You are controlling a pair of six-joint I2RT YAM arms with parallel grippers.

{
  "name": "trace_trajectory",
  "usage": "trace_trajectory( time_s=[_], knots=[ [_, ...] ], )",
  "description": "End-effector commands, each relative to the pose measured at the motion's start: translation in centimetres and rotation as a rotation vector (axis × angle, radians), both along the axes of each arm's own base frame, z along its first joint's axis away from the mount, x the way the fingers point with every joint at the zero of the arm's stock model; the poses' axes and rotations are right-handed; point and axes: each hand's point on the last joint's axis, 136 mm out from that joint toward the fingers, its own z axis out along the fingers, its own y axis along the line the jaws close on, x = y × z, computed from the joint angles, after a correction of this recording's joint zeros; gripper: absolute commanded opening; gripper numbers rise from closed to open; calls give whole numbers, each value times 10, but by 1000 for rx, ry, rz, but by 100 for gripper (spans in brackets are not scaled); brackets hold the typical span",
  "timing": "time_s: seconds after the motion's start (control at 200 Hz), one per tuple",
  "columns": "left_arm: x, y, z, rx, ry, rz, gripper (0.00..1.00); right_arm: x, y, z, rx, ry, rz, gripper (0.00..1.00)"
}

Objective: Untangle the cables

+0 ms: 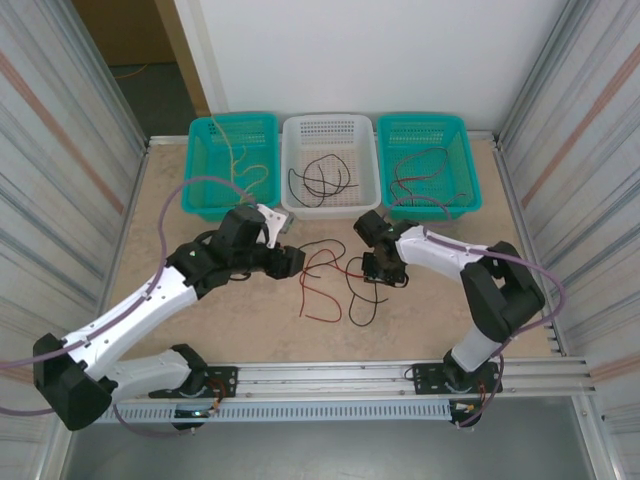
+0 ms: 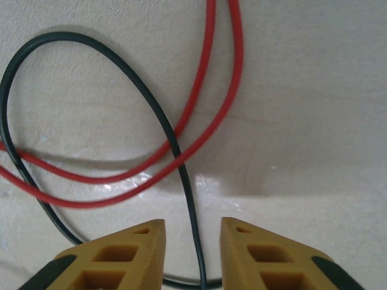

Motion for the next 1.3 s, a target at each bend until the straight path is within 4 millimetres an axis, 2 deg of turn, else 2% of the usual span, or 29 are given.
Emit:
trace_trajectory(
  time_s=[0.0, 0.205, 0.251, 0.331, 0.386, 0.501, 0.681, 0.792, 0.897, 1.007, 1.087, 1.293],
  knots=[
    [1, 2, 5, -10, -8, 23, 57, 5, 5, -7, -19, 14, 26, 26],
    [3, 1, 7, -9, -17, 22, 57, 3, 1, -17, -38, 57, 9, 19],
    [3, 0, 7, -11, -18, 20, 57, 3, 1, -18, -39, 60, 9, 14],
    [4, -1, 9, -16, -21, 14, 57, 4, 2, -14, -43, 48, 16, 0],
    [4, -5, 12, -27, -25, -1, 57, 6, 4, -5, -53, 14, 39, 0],
    [2, -14, 21, -70, -33, -44, 57, 11, 13, 36, -93, -122, 127, 0],
    [0, -33, 29, -144, -24, -102, 58, 14, 33, 123, -70, -376, 228, 0],
    [2, -40, 28, -142, -12, -112, 57, 18, 28, 169, -62, -489, 207, 0],
    [2, -46, 29, -166, 1, -117, 57, 19, 25, 204, -22, -567, 178, 0],
    [1, -53, 31, -211, 27, -121, 58, 16, 28, 232, 70, -637, 167, 0],
    [-1, -61, 31, -244, 52, -138, 58, 13, 28, 246, 117, -668, 160, 0],
    [-18, -94, 27, -263, 65, -240, 59, 9, 29, 259, 164, -685, 155, 0]
  ],
)
